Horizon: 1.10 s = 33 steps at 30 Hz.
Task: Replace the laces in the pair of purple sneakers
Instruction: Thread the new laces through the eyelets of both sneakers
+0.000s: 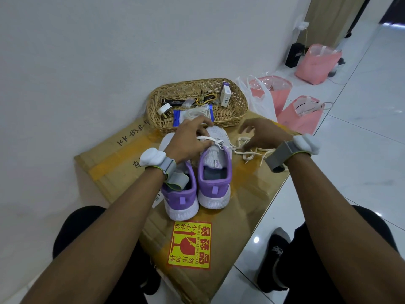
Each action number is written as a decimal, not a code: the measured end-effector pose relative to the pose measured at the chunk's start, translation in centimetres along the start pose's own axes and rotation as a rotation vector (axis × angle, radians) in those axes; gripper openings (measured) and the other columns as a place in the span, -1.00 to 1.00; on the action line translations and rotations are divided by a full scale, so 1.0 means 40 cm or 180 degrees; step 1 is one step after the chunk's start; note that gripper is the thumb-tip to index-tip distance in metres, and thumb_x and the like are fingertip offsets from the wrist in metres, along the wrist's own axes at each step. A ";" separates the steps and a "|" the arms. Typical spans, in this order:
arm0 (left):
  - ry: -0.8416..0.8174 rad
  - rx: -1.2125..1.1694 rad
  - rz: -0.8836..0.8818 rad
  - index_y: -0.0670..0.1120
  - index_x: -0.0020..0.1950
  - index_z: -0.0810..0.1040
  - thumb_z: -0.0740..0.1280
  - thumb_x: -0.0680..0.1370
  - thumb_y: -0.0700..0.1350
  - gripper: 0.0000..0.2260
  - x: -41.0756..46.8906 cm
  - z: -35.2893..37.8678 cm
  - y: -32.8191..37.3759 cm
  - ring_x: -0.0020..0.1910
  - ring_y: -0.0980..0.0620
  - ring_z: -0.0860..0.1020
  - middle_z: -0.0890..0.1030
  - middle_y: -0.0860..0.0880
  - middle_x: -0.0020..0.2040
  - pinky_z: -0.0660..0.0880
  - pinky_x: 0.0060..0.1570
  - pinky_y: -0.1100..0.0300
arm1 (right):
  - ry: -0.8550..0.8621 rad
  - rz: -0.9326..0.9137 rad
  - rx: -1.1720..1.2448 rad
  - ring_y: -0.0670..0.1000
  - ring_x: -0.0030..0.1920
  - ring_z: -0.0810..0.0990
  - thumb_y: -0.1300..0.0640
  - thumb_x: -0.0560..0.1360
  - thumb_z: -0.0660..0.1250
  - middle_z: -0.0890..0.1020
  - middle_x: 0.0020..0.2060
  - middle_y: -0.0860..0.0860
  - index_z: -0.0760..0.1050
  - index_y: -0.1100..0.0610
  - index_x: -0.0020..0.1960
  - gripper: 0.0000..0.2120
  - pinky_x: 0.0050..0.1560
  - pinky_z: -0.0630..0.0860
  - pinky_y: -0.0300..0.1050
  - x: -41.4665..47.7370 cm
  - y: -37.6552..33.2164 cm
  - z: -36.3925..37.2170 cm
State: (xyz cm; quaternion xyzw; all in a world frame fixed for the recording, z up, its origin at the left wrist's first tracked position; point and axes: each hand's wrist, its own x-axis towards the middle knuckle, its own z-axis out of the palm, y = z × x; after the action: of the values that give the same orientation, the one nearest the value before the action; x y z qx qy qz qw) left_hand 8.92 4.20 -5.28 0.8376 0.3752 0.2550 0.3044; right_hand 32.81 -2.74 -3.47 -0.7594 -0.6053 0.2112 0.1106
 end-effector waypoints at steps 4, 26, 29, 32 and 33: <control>-0.0304 -0.0057 -0.0054 0.11 0.16 0.54 0.56 0.36 0.05 -0.59 -0.006 0.006 -0.002 0.03 0.00 0.61 0.67 0.09 -0.09 0.55 0.14 -0.06 | -0.0174 -0.0600 0.0054 0.03 -0.02 0.59 -0.01 0.29 0.61 0.67 -0.07 -0.04 0.70 -0.01 -0.11 -0.79 -0.06 0.46 -0.11 -0.012 -0.058 0.034; -0.0572 0.0118 -0.0454 0.05 0.31 0.36 0.52 0.37 -0.16 -0.42 -0.019 -0.030 0.000 -0.30 0.07 0.47 0.48 0.00 -0.24 0.41 -0.28 0.18 | 0.0115 0.0921 -0.0654 0.06 -0.19 0.60 0.09 0.19 0.62 0.65 -0.19 0.06 0.65 0.15 -0.10 -0.67 -0.22 0.48 -0.15 0.014 -0.016 0.014; -0.0596 0.0068 -0.0497 0.02 0.23 0.41 0.50 0.38 -0.16 -0.52 -0.017 -0.027 -0.007 -0.34 0.07 0.47 0.52 0.00 -0.30 0.43 -0.25 0.11 | -0.0134 0.0363 -0.0580 0.07 -0.01 0.59 0.09 0.18 0.65 0.63 -0.05 0.00 0.65 0.05 0.02 -0.57 -0.04 0.52 -0.12 0.009 -0.048 0.017; -0.0644 0.0063 -0.0464 -0.01 0.17 0.44 0.48 0.38 -0.18 -0.59 -0.017 -0.018 -0.003 -0.37 0.06 0.46 0.53 -0.03 -0.31 0.42 -0.27 0.08 | -0.0206 -0.0428 -0.0126 0.00 -0.03 0.55 0.03 0.24 0.64 0.62 -0.05 -0.03 0.67 0.02 -0.02 -0.66 -0.04 0.46 -0.14 -0.006 -0.069 0.016; -0.0657 0.0050 -0.0442 -0.02 0.15 0.45 0.47 0.38 -0.19 -0.61 -0.017 -0.015 -0.003 -0.38 0.06 0.45 0.53 -0.04 -0.32 0.41 -0.27 0.08 | -0.0179 -0.0584 -0.0053 -0.01 -0.07 0.57 0.02 0.27 0.62 0.65 -0.09 -0.02 0.69 0.03 -0.07 -0.73 -0.08 0.46 -0.15 -0.008 -0.071 0.020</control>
State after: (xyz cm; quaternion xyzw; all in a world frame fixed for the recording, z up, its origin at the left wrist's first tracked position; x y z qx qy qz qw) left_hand 8.06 3.91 -5.09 0.8338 0.4009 0.1427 0.3518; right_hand 29.92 -2.45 -2.90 -0.6954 -0.6769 0.2165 0.1061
